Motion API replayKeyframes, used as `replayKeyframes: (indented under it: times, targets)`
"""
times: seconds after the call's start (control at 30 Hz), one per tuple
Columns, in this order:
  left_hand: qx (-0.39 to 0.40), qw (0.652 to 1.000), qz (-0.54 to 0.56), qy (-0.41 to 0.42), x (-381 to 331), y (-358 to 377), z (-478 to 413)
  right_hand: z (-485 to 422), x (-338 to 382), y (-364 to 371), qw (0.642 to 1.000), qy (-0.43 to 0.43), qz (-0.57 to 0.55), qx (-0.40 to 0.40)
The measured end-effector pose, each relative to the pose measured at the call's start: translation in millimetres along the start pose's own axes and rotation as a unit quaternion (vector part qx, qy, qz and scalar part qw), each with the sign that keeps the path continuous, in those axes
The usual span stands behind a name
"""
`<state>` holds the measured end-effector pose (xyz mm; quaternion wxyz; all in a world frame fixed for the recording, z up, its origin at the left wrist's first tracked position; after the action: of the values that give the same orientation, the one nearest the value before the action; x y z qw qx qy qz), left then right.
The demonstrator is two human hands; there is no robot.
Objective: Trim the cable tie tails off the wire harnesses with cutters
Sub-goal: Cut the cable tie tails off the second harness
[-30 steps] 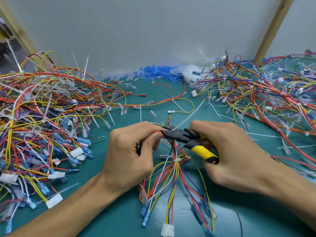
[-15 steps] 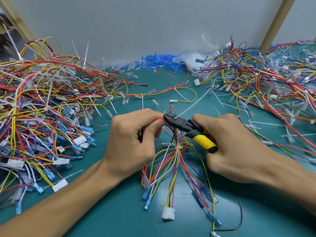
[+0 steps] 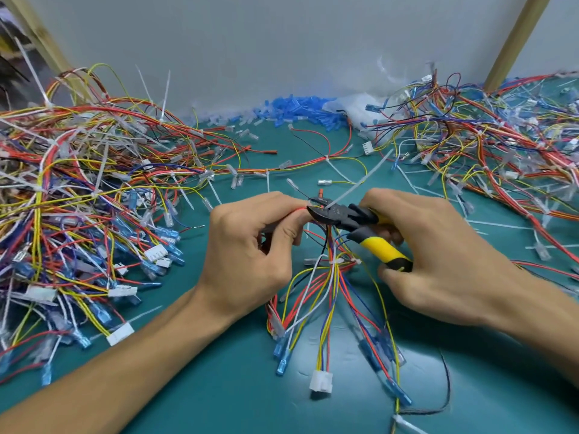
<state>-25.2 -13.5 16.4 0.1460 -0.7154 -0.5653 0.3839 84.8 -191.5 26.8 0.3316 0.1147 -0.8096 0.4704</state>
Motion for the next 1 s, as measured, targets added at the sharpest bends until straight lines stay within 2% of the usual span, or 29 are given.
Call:
replayKeyframes:
  times: [0.2,0.43,1.0]
  targets:
    - [0.001,1.000,0.007,0.015,-3.5,1.5,0.7,-3.6,-5.4,1.7,0.999,0.021,0.029,0.025]
    - [0.018,1.000,0.009,0.006,-4.7,4.0,3.4,-4.0,-9.4,-0.9,0.998,0.049,0.000,0.045]
    - [0.015,0.999,0.030,0.000,0.9,4.9,2.4,-5.1,-7.4,0.9,0.999,0.021,0.021,0.036]
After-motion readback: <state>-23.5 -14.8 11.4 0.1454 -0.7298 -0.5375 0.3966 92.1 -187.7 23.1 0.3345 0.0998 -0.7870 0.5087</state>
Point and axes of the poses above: each hand's wrist, its own z-axis away from the middle knuckle, its own y-axis out of the palm, x = y × z, the point moved 3 cm from there along -z, towards the middle knuckle, and after that the axes turned 15 degrees about -z, right-handed, at the moved point
